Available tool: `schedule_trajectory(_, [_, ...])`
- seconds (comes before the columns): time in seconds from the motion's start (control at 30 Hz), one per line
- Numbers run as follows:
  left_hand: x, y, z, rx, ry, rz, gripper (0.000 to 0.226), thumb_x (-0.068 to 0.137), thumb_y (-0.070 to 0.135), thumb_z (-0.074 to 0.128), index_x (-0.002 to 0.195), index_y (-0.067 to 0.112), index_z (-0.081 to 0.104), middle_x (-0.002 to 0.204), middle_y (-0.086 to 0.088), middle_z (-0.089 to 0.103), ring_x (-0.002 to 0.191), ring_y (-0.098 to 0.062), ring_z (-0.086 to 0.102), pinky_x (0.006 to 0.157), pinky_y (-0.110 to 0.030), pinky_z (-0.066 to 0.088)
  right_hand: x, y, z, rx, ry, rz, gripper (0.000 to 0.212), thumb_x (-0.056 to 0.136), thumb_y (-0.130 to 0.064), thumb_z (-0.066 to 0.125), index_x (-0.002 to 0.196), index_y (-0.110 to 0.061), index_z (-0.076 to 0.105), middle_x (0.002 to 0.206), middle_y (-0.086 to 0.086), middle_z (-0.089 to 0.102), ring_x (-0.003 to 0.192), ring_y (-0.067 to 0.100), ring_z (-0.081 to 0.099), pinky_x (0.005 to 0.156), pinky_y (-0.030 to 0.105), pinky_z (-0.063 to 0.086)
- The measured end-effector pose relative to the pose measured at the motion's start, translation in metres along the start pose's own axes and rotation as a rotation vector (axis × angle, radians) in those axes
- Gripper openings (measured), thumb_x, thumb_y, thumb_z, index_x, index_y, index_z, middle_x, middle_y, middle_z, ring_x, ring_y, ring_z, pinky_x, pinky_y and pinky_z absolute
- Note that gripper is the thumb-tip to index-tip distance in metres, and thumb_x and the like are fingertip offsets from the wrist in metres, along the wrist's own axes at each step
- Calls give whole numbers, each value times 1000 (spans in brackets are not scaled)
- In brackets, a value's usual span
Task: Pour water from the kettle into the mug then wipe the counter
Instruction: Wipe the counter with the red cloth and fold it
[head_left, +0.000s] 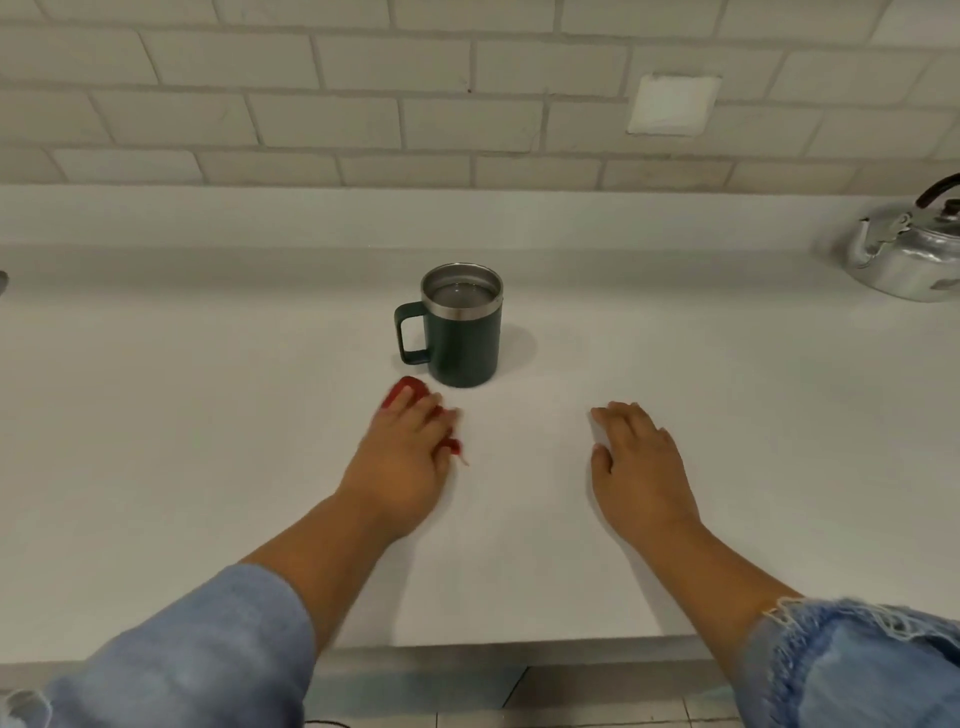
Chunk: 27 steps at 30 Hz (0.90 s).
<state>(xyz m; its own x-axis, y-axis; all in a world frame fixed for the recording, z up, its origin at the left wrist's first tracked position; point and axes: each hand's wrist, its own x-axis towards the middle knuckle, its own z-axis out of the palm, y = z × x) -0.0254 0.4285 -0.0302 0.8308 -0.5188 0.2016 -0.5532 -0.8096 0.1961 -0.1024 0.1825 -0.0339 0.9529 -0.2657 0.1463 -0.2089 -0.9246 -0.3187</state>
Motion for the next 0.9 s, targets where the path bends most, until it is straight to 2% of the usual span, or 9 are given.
schedule_trajectory(0.07, [-3,-24,-2,-68,115,-208,52,86,30,40,134,9,43,150,-12,29,141,-28,21,118,-35,16,-1,-1,0,5,19,1,46,93,-16,40,139,-16,42,145,5,40,132,21,39,112,42,26])
schedule_trajectory(0.17, [-1,-31,1,92,15,-460,61,89,40,35,141,8,30,156,-18,12,143,-36,7,119,-46,9,-1,-4,0,1,35,15,45,93,-17,41,137,-16,44,143,5,43,129,21,42,112,42,28])
schedule_trajectory(0.23, [2,-10,3,136,-39,-392,62,91,45,25,141,9,31,154,-19,20,143,-37,8,118,-50,7,-1,-4,1,-8,39,19,44,92,-18,41,136,-16,46,142,4,43,128,21,43,112,42,28])
schedule_trajectory(0.3, [-1,21,10,77,-36,-187,62,92,46,23,142,10,32,154,-17,23,144,-34,6,119,-48,0,-1,-4,1,-11,44,19,43,92,-18,42,135,-15,47,142,5,44,127,22,44,111,42,29])
schedule_trajectory(0.47, [-20,42,12,-78,-136,161,59,92,53,18,146,30,20,158,7,10,146,-15,-8,118,-34,-4,-1,-2,1,-11,55,13,42,92,-17,43,133,-14,49,140,6,46,126,23,45,111,42,30])
schedule_trajectory(0.6, [-30,-9,-4,-99,-57,22,54,93,46,33,143,28,31,156,6,20,146,-15,-4,121,-36,3,-1,-3,1,10,58,12,40,91,-16,45,130,-13,52,138,8,48,124,24,47,110,43,32])
schedule_trajectory(0.7, [-30,-23,-16,-106,-178,-137,60,93,50,32,146,24,24,159,3,10,146,-20,-8,120,-39,1,-1,-5,0,-37,47,15,40,91,-15,46,130,-14,52,139,7,47,128,23,43,112,43,28])
schedule_trajectory(0.8, [-25,-17,-31,-540,-373,-257,65,89,60,28,146,33,19,158,13,7,146,-14,0,118,-35,6,1,-24,0,-18,40,-10,41,89,-8,47,130,-12,53,143,6,43,135,22,35,114,40,24])
schedule_trajectory(0.9, [-27,-9,-45,-1195,-336,-414,57,83,65,34,134,42,42,145,18,36,132,-6,37,109,-28,27,-4,-80,4,264,-2,-145,39,91,-11,50,130,-10,54,145,6,41,135,20,34,114,23,19])
